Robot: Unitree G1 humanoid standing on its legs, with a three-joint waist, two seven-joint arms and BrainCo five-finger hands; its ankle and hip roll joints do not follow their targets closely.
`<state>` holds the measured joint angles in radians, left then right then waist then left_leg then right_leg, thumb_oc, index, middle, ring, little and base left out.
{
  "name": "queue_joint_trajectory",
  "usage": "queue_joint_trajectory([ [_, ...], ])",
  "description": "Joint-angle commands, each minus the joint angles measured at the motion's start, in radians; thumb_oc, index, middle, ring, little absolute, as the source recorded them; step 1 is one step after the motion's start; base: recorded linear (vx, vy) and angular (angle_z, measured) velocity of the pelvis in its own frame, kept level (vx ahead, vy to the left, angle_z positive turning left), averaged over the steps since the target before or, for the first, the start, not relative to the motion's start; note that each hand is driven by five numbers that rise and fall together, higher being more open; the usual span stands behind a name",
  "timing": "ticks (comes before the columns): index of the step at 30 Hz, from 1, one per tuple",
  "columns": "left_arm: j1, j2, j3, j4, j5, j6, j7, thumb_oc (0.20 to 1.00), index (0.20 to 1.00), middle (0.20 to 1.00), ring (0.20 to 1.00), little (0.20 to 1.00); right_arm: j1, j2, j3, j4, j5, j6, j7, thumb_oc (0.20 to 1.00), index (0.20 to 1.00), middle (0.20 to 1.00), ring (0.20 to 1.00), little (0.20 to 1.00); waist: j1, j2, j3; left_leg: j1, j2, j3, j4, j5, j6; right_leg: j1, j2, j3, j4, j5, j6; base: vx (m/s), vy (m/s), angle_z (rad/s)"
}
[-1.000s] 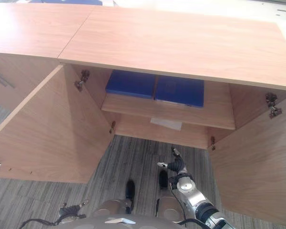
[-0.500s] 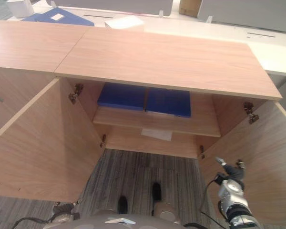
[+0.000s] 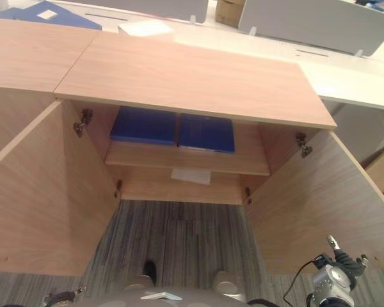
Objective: Put the empty folder in the office cabinet
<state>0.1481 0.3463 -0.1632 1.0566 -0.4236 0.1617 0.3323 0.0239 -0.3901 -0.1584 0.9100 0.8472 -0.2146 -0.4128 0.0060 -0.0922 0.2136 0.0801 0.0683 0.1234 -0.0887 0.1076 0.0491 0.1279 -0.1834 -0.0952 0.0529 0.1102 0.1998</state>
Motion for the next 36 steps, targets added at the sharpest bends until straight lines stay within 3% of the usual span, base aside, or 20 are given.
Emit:
queue_joint_trajectory([
  [1, -0.004, 0.000, -0.018, -0.008, 0.010, -0.054, -0.002, 1.000, 1.000, 1.000, 1.000, 1.000, -0.045, -0.068, -0.040, 0.049, 0.061, -0.056, -0.080, 1.000, 1.000, 1.000, 1.000, 1.000, -0.012, 0.020, -0.046, 0.018, -0.083, -0.044, 0.039, -0.191, 0.010, -0.070, 0.056, 0.035, -0.058, -0.029, -0.023, 0.01, -0.082, -0.25],
  [4, -0.013, -0.002, -0.029, -0.014, 0.007, -0.062, -0.006, 1.000, 1.000, 1.000, 1.000, 1.000, -0.055, -0.082, -0.063, 0.111, 0.090, -0.068, -0.082, 1.000, 1.000, 1.000, 1.000, 1.000, -0.012, 0.020, -0.056, 0.014, -0.088, -0.049, 0.009, -0.174, 0.001, -0.073, 0.086, 0.053, -0.105, -0.020, -0.029, -0.04, -0.081, -0.18],
  [8, -0.039, -0.001, -0.053, -0.036, -0.003, -0.055, -0.010, 1.000, 1.000, 1.000, 1.000, 1.000, -0.065, -0.121, -0.103, 0.178, 0.096, -0.061, -0.252, 1.000, 1.000, 1.000, 1.000, 1.000, -0.015, 0.020, -0.062, -0.011, -0.092, -0.053, 0.001, -0.160, -0.013, -0.086, 0.117, 0.059, -0.131, -0.020, -0.047, -0.09, -0.073, 0.02],
  [12, -0.054, -0.006, -0.082, -0.020, -0.026, -0.055, -0.008, 1.000, 1.000, 1.000, 1.000, 1.000, -0.065, -0.150, -0.169, 0.255, 0.190, -0.063, -0.325, 1.000, 1.000, 1.000, 1.000, 1.000, -0.022, 0.024, -0.065, -0.017, -0.091, -0.047, 0.001, -0.159, -0.019, -0.090, 0.125, 0.056, -0.132, -0.028, -0.055, -0.05, -0.032, -0.04],
  [14, -0.061, -0.012, -0.095, 0.000, -0.027, -0.056, -0.003, 1.000, 1.000, 1.000, 1.000, 1.000, -0.056, -0.168, -0.229, 0.312, 0.317, -0.080, -0.216, 1.000, 1.000, 1.000, 1.000, 1.000, -0.021, 0.022, -0.067, -0.017, -0.090, -0.049, 0.001, -0.158, -0.025, -0.089, 0.127, 0.049, -0.136, -0.028, -0.056, -0.02, -0.031, 0.06],
  [15, -0.061, -0.012, -0.095, 0.000, -0.027, -0.056, -0.003, 1.000, 1.000, 1.000, 1.000, 1.000, -0.056, -0.168, -0.229, 0.312, 0.317, -0.080, -0.216, 1.000, 1.000, 1.000, 1.000, 1.000, -0.021, 0.022, -0.067, -0.017, -0.090, -0.049, 0.001, -0.158, -0.025, -0.089, 0.127, 0.049, -0.136, -0.028, -0.056, 0.00, 0.000, 0.00],
  [19, -0.041, -0.021, -0.081, 0.019, 0.004, -0.068, 0.002, 1.000, 1.000, 1.000, 1.000, 1.000, -0.060, -0.169, -0.224, 0.213, 0.445, -0.095, 0.118, 1.000, 1.000, 1.000, 1.000, 1.000, -0.018, 0.020, -0.073, -0.018, -0.087, -0.061, 0.001, -0.155, -0.038, -0.085, 0.126, 0.033, -0.140, -0.032, -0.060, -0.01, -0.022, 0.02],
  [20, -0.041, -0.021, -0.081, 0.019, 0.004, -0.068, 0.002, 1.000, 1.000, 1.000, 1.000, 1.000, -0.060, -0.169, -0.224, 0.213, 0.445, -0.095, 0.118, 1.000, 1.000, 1.000, 1.000, 1.000, -0.018, 0.020, -0.073, -0.018, -0.087, -0.061, 0.001, -0.155, -0.038, -0.085, 0.126, 0.033, -0.140, -0.032, -0.060, -0.02, -0.005, 0.05],
  [21, -0.026, -0.015, -0.056, 0.011, 0.025, -0.066, -0.010, 1.000, 1.000, 1.000, 1.000, 1.000, -0.055, -0.162, -0.192, 0.110, 0.500, -0.075, 0.282, 1.000, 1.000, 1.000, 1.000, 1.000, -0.022, 0.019, -0.077, -0.019, -0.088, -0.063, 0.001, -0.152, -0.041, -0.087, 0.123, 0.027, -0.140, -0.033, -0.062, 0.00, 0.000, 0.00],
  [22, -0.021, -0.011, -0.043, 0.003, 0.037, -0.061, -0.018, 1.000, 1.000, 1.000, 1.000, 1.000, -0.054, -0.159, -0.176, 0.063, 0.504, -0.070, 0.344, 1.000, 1.000, 1.000, 1.000, 1.000, -0.025, 0.020, -0.078, -0.018, -0.089, -0.063, 0.001, -0.152, -0.042, -0.087, 0.122, 0.024, -0.140, -0.034, -0.063, -0.04, 0.014, -0.03],
  [23, -0.017, -0.006, -0.026, -0.008, 0.051, -0.056, -0.030, 1.000, 1.000, 1.000, 1.000, 1.000, -0.062, -0.156, -0.157, 0.002, 0.520, -0.058, 0.494, 1.000, 1.000, 1.000, 1.000, 1.000, -0.027, 0.023, -0.078, -0.018, -0.091, -0.063, 0.001, -0.153, -0.042, -0.089, 0.120, 0.023, -0.140, -0.038, -0.065, -0.03, 0.014, -0.03],
  [24, -0.017, -0.006, -0.026, -0.008, 0.051, -0.056, -0.030, 1.000, 1.000, 1.000, 1.000, 1.000, -0.062, -0.156, -0.157, 0.002, 0.520, -0.058, 0.494, 1.000, 1.000, 1.000, 1.000, 1.000, -0.027, 0.023, -0.078, -0.018, -0.091, -0.063, 0.001, -0.153, -0.042, -0.089, 0.120, 0.023, -0.140, -0.038, -0.065, -0.02, 0.020, 0.07],
  [25, -0.015, -0.002, -0.018, -0.013, 0.056, -0.050, -0.037, 1.000, 1.000, 1.000, 1.000, 1.000, -0.076, -0.155, -0.142, -0.038, 0.515, -0.042, 0.580, 1.000, 1.000, 1.000, 1.000, 1.000, -0.029, 0.025, -0.080, -0.016, -0.093, -0.063, 0.001, -0.155, -0.042, -0.089, 0.120, 0.022, -0.140, -0.041, -0.067, 0.00, 0.000, 0.00],
  [29, -0.035, -0.015, -0.027, 0.017, 0.087, -0.080, -0.050, 1.000, 1.000, 1.000, 1.000, 1.000, -0.207, -0.170, -0.055, -0.074, 0.494, 0.075, 0.821, 1.000, 1.000, 1.000, 1.000, 1.000, -0.012, 0.034, -0.087, -0.011, -0.097, -0.069, 0.001, -0.157, -0.042, -0.086, 0.120, 0.020, -0.140, -0.050, -0.071, -0.01, 0.016, -0.11],
  [31, -0.036, -0.016, -0.030, 0.021, 0.086, -0.084, -0.050, 1.000, 1.000, 1.000, 1.000, 1.000, -0.219, -0.169, -0.045, -0.076, 0.492, 0.091, 0.838, 1.000, 1.000, 1.000, 1.000, 1.000, -0.010, 0.034, -0.088, -0.011, -0.097, -0.069, 0.001, -0.157, -0.042, -0.085, 0.120, 0.020, -0.140, -0.050, -0.071, 0.00, 0.010, -0.04],
  [32, -0.045, -0.020, -0.040, 0.036, 0.088, -0.098, -0.055, 1.000, 1.000, 1.000, 1.000, 1.000, -0.266, -0.161, 0.007, -0.099, 0.468, 0.157, 0.907, 1.000, 1.000, 1.000, 1.000, 1.000, -0.001, 0.037, -0.092, -0.010, -0.098, -0.074, 0.001, -0.157, -0.042, -0.085, 0.120, 0.021, -0.140, -0.052, -0.071, 0.00, 0.014, -0.04],
  [34, -0.049, -0.021, -0.044, 0.041, 0.088, -0.104, -0.057, 1.000, 1.000, 1.000, 1.000, 1.000, -0.277, -0.154, 0.033, -0.118, 0.466, 0.192, 0.933, 1.000, 1.000, 1.000, 1.000, 1.000, 0.001, 0.037, -0.092, -0.010, -0.099, -0.075, 0.001, -0.156, -0.043, -0.084, 0.119, 0.021, -0.140, -0.052, -0.071, 0.00, 0.020, -0.07],
  [36, -0.050, -0.023, -0.055, 0.045, 0.091, -0.110, -0.059, 1.000, 1.000, 1.000, 1.000, 1.000, -0.289, -0.118, 0.109, -0.182, 0.409, 0.362, 1.037, 1.000, 1.000, 1.000, 1.000, 1.000, 0.007, 0.037, -0.096, -0.009, -0.099, -0.078, 0.001, -0.155, -0.043, -0.083, 0.118, 0.020, -0.140, -0.052, -0.070, 0.00, 0.025, -0.18],
])
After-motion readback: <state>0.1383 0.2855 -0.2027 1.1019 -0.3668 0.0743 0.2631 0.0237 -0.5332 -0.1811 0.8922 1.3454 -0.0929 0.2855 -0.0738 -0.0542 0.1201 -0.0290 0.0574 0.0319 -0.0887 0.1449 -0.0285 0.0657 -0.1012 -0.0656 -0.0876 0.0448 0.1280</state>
